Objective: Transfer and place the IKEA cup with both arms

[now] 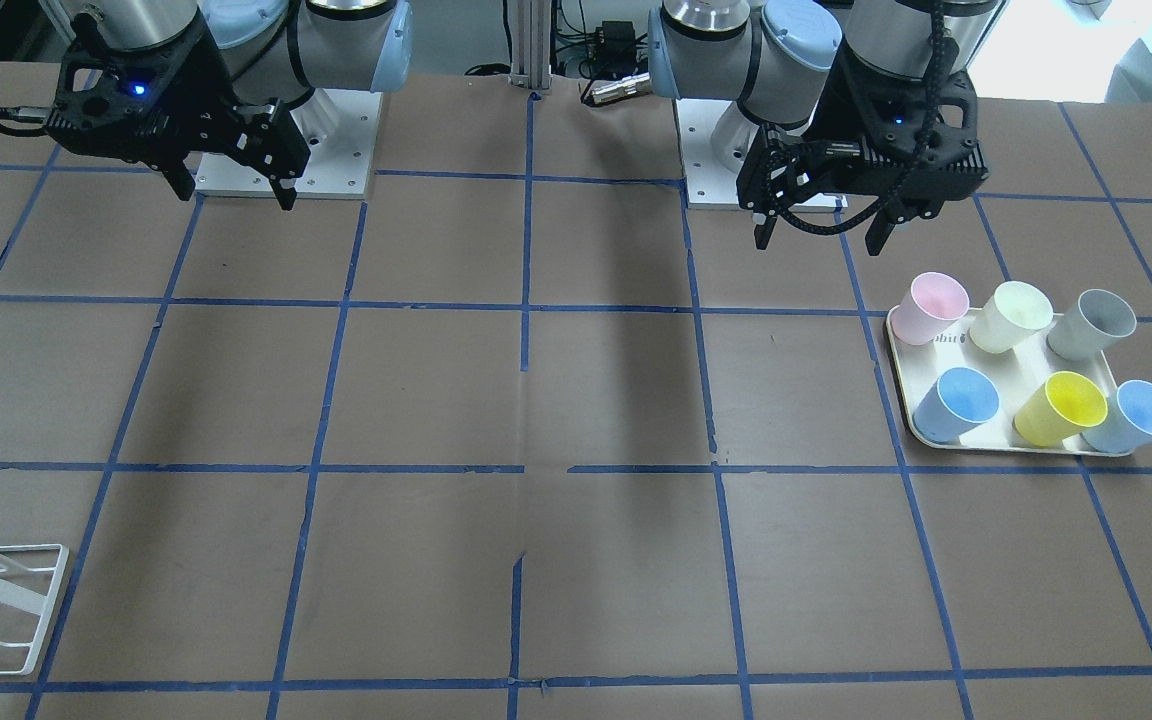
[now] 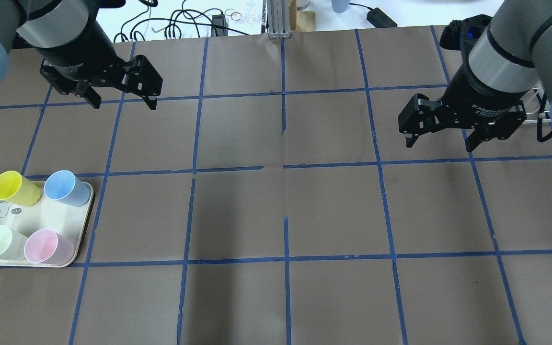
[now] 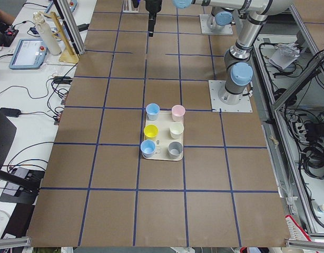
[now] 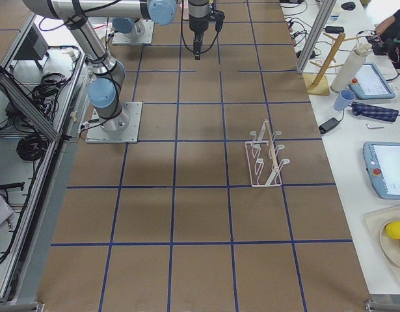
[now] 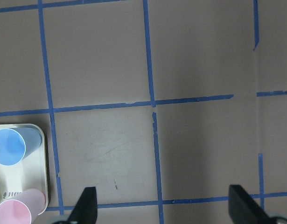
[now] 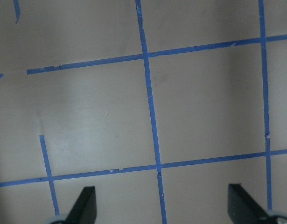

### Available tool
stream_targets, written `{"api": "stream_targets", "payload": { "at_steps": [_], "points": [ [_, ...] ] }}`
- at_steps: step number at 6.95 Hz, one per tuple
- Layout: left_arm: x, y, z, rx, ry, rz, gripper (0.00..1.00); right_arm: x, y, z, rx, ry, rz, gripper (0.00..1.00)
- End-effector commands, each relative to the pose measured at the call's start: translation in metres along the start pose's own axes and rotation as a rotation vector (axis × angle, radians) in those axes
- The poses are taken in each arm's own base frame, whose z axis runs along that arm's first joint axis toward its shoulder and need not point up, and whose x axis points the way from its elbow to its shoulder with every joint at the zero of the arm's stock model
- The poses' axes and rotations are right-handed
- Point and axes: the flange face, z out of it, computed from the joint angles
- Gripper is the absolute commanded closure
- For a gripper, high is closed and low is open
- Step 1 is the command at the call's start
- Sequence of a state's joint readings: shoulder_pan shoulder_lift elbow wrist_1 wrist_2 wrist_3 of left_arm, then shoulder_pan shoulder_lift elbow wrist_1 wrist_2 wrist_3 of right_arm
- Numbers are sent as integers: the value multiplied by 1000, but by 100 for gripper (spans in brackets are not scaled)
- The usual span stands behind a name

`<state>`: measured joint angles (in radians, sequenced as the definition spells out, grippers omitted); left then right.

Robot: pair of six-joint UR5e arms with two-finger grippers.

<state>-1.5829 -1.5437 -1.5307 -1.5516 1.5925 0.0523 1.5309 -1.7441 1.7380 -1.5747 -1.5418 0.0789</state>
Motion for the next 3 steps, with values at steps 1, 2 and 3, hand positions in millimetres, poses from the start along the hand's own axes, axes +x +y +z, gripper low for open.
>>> {"api": "stream_targets", "payload": {
  "at_steps": [1, 2, 3],
  "points": [
    [-7, 0, 3, -7, -1, -12, 0, 0, 0, 0, 1, 0, 1, 0],
    [-8, -1, 1, -7, 29, -23, 0, 0, 0, 0, 2, 0, 1, 0],
    [-8, -1, -1, -13, 30, -23, 0, 0, 0, 0, 4, 0, -1, 0]
  ]
}}
